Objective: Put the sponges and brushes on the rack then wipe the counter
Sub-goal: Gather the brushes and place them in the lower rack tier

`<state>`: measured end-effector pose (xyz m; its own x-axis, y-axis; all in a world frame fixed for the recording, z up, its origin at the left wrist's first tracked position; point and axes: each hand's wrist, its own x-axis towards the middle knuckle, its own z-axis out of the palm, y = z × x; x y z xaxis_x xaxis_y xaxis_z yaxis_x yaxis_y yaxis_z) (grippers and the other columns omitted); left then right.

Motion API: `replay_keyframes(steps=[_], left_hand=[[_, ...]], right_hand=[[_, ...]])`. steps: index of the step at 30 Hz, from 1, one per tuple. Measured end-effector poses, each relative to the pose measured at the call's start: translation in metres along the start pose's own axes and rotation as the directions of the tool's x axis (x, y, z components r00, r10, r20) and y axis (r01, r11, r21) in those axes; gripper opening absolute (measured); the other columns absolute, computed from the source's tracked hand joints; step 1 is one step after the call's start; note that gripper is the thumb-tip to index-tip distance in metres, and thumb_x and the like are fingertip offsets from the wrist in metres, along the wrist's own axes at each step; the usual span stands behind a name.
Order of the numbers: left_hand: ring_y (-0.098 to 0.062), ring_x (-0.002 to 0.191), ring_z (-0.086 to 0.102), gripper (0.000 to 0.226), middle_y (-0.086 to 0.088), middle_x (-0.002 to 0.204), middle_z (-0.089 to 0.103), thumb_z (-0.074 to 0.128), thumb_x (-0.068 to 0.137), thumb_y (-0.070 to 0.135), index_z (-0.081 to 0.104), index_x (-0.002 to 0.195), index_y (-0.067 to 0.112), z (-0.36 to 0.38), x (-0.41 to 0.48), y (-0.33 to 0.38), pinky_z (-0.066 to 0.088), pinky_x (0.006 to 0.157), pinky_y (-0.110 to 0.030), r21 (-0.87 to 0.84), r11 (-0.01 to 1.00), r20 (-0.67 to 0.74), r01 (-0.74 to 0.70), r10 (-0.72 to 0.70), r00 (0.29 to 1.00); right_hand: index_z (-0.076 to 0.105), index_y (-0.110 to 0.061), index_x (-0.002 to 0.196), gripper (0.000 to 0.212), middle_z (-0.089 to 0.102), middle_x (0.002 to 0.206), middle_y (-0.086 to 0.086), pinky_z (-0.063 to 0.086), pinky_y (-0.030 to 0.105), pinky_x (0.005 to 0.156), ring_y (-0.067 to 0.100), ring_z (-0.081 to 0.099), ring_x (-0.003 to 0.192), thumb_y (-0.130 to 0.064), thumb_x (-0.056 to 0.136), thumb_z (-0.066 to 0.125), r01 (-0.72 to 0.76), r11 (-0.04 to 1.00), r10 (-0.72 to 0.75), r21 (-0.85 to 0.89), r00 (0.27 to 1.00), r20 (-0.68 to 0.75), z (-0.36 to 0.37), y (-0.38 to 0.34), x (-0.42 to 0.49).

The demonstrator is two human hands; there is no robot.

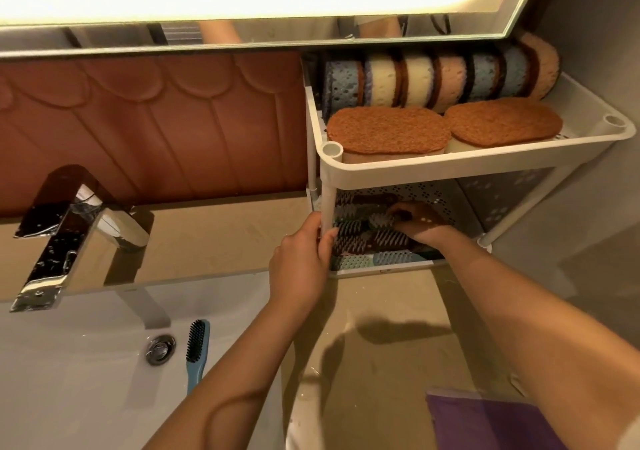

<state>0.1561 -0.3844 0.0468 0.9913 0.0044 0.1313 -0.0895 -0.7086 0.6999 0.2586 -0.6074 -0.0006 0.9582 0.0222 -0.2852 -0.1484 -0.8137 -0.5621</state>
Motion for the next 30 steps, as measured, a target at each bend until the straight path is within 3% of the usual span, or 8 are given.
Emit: replay_keyframes(steps=[8,13,20,30], left_hand=[[-0.020,0.093,0.066,0.028,0.001,0.106,0.071,0.045,0.095,0.038,0.053,0.120,0.027,0.003,0.001,-0.002,0.055,0.074,-0.038,-0.029,0.999,0.005,0.018,-0.018,1.000],[-0.020,0.092,0.066,0.027,0.001,0.104,0.071,0.046,0.095,0.038,0.054,0.119,0.027,0.003,0.001,-0.002,0.055,0.074,-0.038,-0.032,0.999,0.007,0.029,-0.029,1.000],[-0.020,0.090,0.065,0.025,0.000,0.101,0.070,0.047,0.095,0.036,0.056,0.116,0.025,0.001,0.002,-0.001,0.055,0.074,-0.040,-0.057,0.997,0.022,0.050,-0.049,0.999],[-0.022,0.092,0.065,0.025,0.001,0.102,0.070,0.048,0.095,0.037,0.056,0.114,0.025,0.002,0.002,-0.001,0.055,0.076,-0.045,-0.086,0.995,0.024,0.057,-0.055,0.998]], right_hand=[[0.068,-0.014,0.110,0.023,0.058,0.129,0.010,0.039,0.027,0.096,0.028,0.052,0.118,-0.014,0.092,0.055,0.038,0.999,-0.039,-0.005,0.992,-0.119,0.013,0.005,-0.006],[0.068,-0.013,0.111,0.023,0.059,0.128,0.010,0.039,0.024,0.091,0.027,0.054,0.116,-0.014,0.092,0.056,0.016,1.000,-0.013,0.025,0.993,-0.117,0.020,0.006,-0.007],[0.064,-0.015,0.116,0.026,0.061,0.124,0.013,0.046,0.040,0.096,0.032,0.055,0.112,-0.023,0.092,0.055,0.018,0.999,-0.026,-0.037,0.978,-0.207,0.023,0.009,-0.011],[0.069,-0.013,0.107,0.027,0.063,0.123,0.013,0.045,0.038,0.098,0.031,0.057,0.111,-0.016,0.094,0.046,-0.093,0.991,0.069,-0.098,0.973,-0.219,0.021,0.012,-0.005]])
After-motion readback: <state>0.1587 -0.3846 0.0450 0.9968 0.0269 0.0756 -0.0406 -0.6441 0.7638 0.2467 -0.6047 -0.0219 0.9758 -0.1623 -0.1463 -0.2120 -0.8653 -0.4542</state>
